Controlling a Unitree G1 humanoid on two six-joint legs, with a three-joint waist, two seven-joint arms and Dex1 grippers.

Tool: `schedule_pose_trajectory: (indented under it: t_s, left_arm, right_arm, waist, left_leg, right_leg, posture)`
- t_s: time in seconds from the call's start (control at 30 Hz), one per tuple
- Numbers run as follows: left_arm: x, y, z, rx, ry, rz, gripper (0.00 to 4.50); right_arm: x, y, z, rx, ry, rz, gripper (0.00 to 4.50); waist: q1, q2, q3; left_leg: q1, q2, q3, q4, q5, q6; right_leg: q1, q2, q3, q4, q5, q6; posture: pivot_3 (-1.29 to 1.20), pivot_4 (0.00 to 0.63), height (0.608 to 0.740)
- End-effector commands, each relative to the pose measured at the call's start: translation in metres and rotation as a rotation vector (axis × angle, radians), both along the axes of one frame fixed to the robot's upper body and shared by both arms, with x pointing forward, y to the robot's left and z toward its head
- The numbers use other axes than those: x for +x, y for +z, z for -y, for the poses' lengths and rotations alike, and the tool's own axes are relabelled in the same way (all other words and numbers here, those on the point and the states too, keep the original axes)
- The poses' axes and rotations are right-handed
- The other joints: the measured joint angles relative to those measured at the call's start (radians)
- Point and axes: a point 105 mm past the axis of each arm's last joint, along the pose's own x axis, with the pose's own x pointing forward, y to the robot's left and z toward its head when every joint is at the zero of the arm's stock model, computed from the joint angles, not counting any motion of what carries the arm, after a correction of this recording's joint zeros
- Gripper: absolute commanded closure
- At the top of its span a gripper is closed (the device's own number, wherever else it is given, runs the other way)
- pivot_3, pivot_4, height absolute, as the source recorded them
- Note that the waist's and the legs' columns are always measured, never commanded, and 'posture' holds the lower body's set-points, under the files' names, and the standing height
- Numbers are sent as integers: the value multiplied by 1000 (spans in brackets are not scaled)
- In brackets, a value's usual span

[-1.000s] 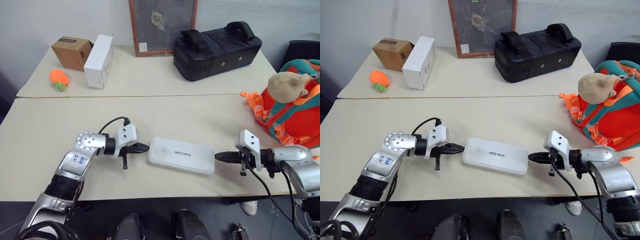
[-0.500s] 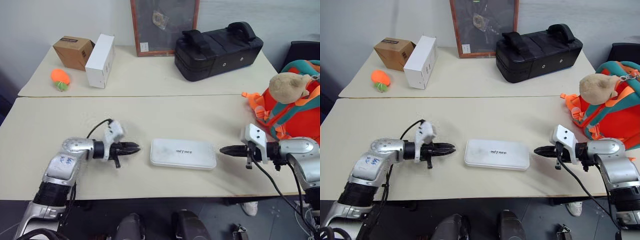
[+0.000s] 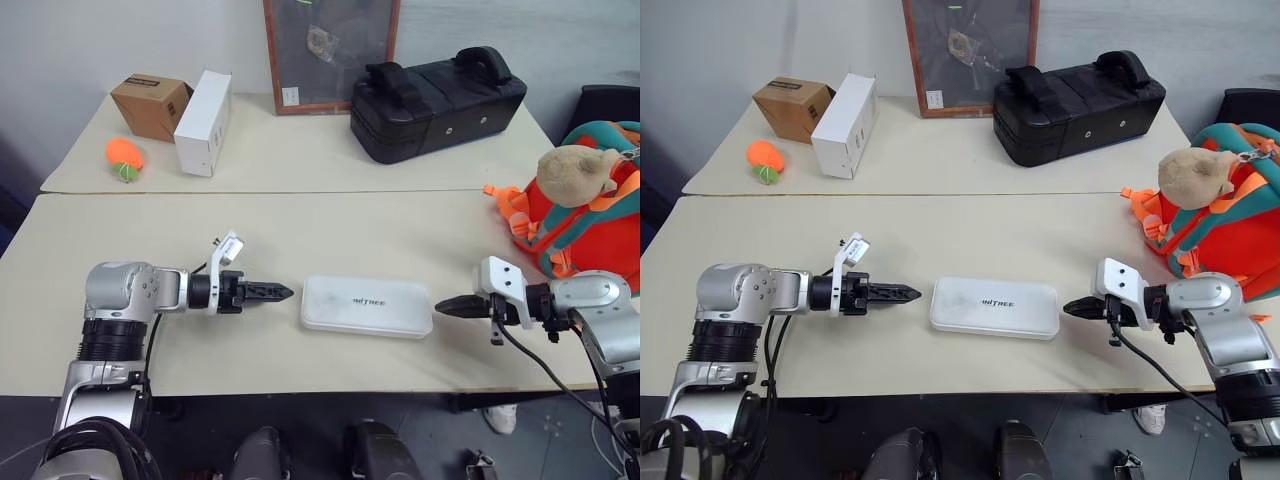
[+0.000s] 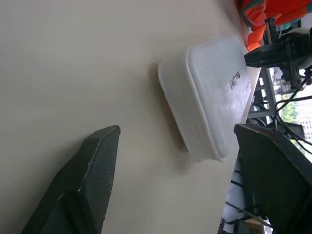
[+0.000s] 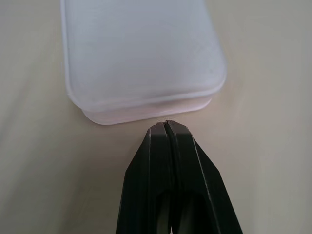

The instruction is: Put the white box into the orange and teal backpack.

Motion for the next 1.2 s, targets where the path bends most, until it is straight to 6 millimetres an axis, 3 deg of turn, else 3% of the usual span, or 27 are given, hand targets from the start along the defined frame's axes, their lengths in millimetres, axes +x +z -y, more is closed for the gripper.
schedule_pose_trajectory:
  t_s: [0.03, 0.4, 0.67, 0.77, 1.0, 1.2]
  left_arm:
    - [-4, -11, 16, 4, -31, -69, 561]
    - [4, -2, 76, -92, -129, -135, 561]
    - [9, 8, 88, -122, -157, -131, 561]
    - [12, 13, 87, -153, -155, -122, 1156]
    - [8, 20, 83, -197, -173, -110, 3175]
    - [13, 33, 70, -261, -117, -25, 3263]
  right_arm:
    - [-2, 2, -9, 5, 35, 26, 4500]
    - [0, -2, -11, 4, 25, 38, 4500]
    - [-1, -5, -11, 10, 8, 45, 4500]
    - [-2, -6, -10, 12, 2, 45, 4500]
    - [-4, -8, -8, 20, -13, 45, 4500]
    - [5, 7, -2, 96, -143, 116, 4500]
  waist:
    - [1, 0, 0]
    - [4, 0, 0]
    - [-1, 0, 0]
    - [0, 0, 0]
    - [0, -1, 1]
    - [-1, -1, 1]
  left_leg:
    - [1, 0, 0, 0, 0, 0]
    - [3, -1, -7, 1, -1, 0]
    - [2, 0, -7, 0, -1, -1]
    - [2, 0, -7, 0, -1, -1]
    - [2, 0, -7, -1, -1, -1]
    - [2, 0, -7, -2, -1, -2]
  right_leg:
    - [1, 0, -1, 0, 0, 0]
    - [9, -1, -6, -4, 0, 0]
    - [8, 0, -6, -6, 0, 0]
    - [8, 0, -6, -6, 0, 0]
    - [8, 0, -6, -8, 0, 0]
    - [8, 0, -6, -8, 0, 0]
  posture:
    - [0, 150, 740]
    - [0, 150, 740]
    - [0, 150, 740]
    - [0, 150, 740]
    - [0, 150, 740]
    - [0, 150, 740]
